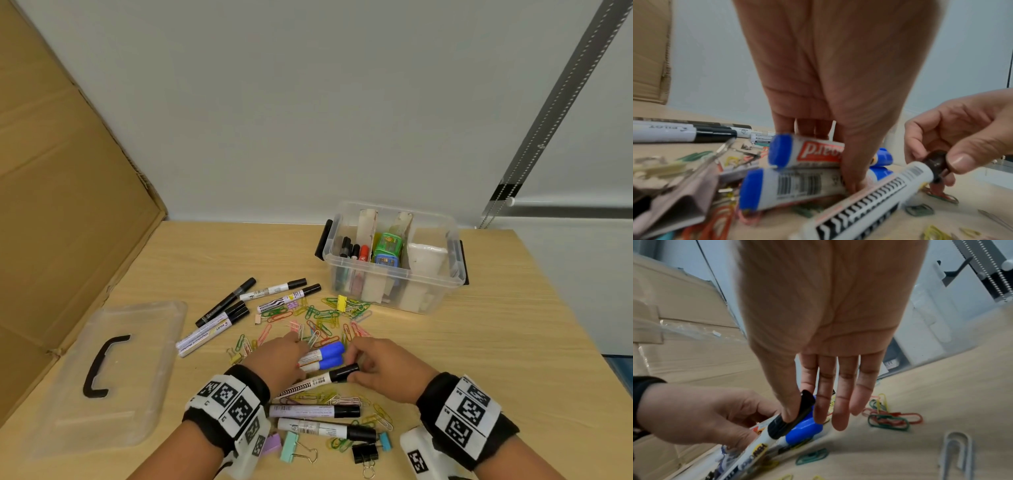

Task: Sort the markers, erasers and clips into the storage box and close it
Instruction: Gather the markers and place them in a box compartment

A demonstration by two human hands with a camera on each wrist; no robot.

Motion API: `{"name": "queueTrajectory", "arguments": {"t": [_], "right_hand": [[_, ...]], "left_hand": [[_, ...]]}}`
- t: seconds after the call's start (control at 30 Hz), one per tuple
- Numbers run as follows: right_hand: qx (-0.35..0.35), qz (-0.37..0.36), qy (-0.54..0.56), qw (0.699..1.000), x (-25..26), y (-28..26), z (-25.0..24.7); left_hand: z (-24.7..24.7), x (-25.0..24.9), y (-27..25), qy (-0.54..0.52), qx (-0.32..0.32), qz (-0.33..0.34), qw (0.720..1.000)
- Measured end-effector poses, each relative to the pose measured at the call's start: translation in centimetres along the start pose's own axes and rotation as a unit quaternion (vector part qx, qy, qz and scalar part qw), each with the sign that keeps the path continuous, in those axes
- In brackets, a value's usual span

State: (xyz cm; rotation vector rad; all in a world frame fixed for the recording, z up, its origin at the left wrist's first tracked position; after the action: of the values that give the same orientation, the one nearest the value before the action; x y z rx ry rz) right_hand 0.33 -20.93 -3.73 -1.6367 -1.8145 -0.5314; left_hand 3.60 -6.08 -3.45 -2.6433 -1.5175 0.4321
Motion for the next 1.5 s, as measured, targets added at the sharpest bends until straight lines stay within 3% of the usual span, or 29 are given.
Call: {"name": "queueTrajectory", "arguments": {"t": [0.13,0.3,0.4,0.5,0.6,0.7,0.77,0.87,0.97,1.07,1.23,1.33,1.4,1.5], "right_hand": [[-0.003,0.028,0.128,0.991,0.1,-0.1,-0.3],[-0.024,0.070,0.290,0.954,2.4,0.4,-4.4],[-0.127,0.070,0.336,0.931,4.2,2.0,-9.6],[-0.297,0.038,0.364,0.882,5.9,3.8,-15.5],[-0.445,-0.010,0.278,0.851,7.3,5.9,-19.0],[-0.487,-0.004,0.147,0.861,7.4,9.8,-19.2],[-0.469,0.023,0.066,0.880,6.9,12.5,-18.5],[-0.402,0.119,-0.035,0.907,5.0,15.8,-16.9],[-0.300,0.198,-0.057,0.931,3.8,17.2,-15.2],[-0.243,0.239,-0.022,0.940,4.2,16.5,-14.5],[-0.296,0.121,0.027,0.947,4.3,13.7,-14.3],[-0.317,0.019,0.088,0.944,6.3,9.6,-12.9],[-0.256,-0.027,0.052,0.965,7.3,7.6,-10.6],[-0.118,-0.016,0.085,0.989,6.9,6.4,-6.2]], "left_hand": [[-1.5,1.1,-0.3,-0.039,-0.042,-0.017,0.998],[-3.6,3.0,-1.2,-0.080,-0.104,-0.042,0.990],[-4.4,4.0,-1.5,-0.083,-0.134,-0.058,0.986],[-4.9,5.0,-1.7,-0.091,-0.156,-0.079,0.980],[-4.9,5.8,-1.8,-0.088,-0.163,-0.093,0.978],[-4.9,6.3,-1.9,-0.090,-0.172,-0.105,0.975],[-5.0,6.7,-2.0,-0.086,-0.185,-0.116,0.972],[-5.0,6.9,-2.1,-0.086,-0.196,-0.126,0.969],[-4.9,7.0,-2.3,-0.091,-0.196,-0.125,0.968],[-4.6,7.5,-2.4,-0.110,-0.201,-0.126,0.965],[-5.0,7.2,-2.3,-0.169,-0.213,-0.116,0.955],[-6.1,6.1,-1.7,-0.266,-0.232,-0.108,0.929],[-6.9,5.1,-1.0,-0.337,-0.246,-0.099,0.904],[-7.7,3.2,-0.1,-0.440,-0.238,-0.086,0.861]]}}
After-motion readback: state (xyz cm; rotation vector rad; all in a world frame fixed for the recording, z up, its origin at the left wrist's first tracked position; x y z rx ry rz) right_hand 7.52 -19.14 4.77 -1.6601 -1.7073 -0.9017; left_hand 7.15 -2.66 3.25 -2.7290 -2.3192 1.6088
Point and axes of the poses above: each hand's wrist, its own y-axis towards the middle knuckle, its own z-axis out of the palm, x = y × z, the point moved 8 cm from there along y, towards the middle knuckle, and after that the axes turned 15 degrees about -x, right-handed, at the moved point
